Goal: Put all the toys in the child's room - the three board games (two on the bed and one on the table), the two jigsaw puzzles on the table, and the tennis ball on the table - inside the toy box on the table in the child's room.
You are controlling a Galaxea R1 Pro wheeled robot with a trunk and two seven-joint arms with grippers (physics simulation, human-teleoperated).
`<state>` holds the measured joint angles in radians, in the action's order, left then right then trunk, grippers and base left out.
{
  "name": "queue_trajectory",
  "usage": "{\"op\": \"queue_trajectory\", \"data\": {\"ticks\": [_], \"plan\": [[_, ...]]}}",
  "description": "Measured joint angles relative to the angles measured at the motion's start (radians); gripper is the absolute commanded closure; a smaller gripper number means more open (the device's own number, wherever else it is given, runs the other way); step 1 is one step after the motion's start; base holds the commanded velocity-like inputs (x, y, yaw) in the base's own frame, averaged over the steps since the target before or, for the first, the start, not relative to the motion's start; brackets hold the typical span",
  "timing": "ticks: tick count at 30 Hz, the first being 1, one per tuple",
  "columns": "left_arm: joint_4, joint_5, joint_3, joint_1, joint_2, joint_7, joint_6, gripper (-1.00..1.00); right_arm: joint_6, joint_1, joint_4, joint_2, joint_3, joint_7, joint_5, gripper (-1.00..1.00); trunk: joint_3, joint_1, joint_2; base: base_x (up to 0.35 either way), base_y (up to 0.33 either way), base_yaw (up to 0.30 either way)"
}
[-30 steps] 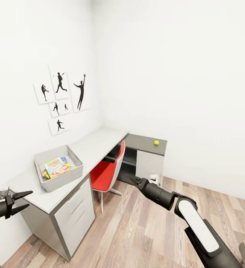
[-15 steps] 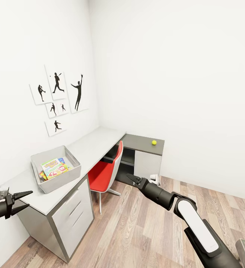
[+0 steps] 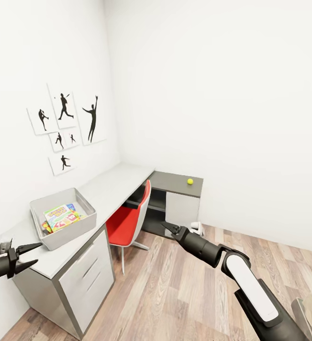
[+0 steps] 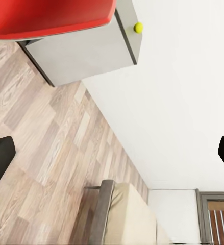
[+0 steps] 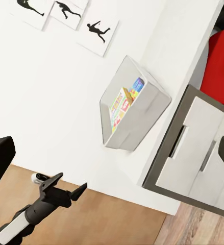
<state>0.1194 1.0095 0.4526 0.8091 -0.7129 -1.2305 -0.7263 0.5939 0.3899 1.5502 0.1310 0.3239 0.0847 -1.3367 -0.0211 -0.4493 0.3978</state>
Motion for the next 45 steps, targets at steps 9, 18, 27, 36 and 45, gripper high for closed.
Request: {"op": "queue_trajectory", "data": {"ticks": [9,18,27,36,45], "plan": [[0.000,0.000,0.000,0.000,0.002,0.000,0.000,-1.00,0.000,0.000,0.000,0.000,0.000,0.000,0.000,-1.00,0.007,0.000,0.001,0.000,0.000,-0.233],[0.000,0.000,0.002,0.001,0.004,0.001,0.000,-1.00,0.000,0.000,0.000,-0.001,0.000,0.000,0.000,-1.00,0.015,0.000,0.001,0.000,0.000,-0.236],[0.000,-0.001,0.001,0.001,0.008,0.006,0.000,-1.00,-0.001,0.001,0.000,-0.001,0.001,0.000,0.000,-1.00,0.023,0.000,0.001,0.000,0.000,-0.236],[0.001,-0.001,-0.001,0.001,0.013,0.012,0.000,-1.00,0.000,0.001,0.000,-0.001,0.001,0.000,0.000,-1.00,0.031,0.000,0.001,0.000,0.000,-0.236],[0.004,-0.003,0.011,0.001,0.023,0.028,0.004,-1.00,-0.001,0.001,-0.007,-0.002,0.002,0.000,0.000,-1.00,0.039,0.000,0.001,0.000,0.000,-0.213]]}}
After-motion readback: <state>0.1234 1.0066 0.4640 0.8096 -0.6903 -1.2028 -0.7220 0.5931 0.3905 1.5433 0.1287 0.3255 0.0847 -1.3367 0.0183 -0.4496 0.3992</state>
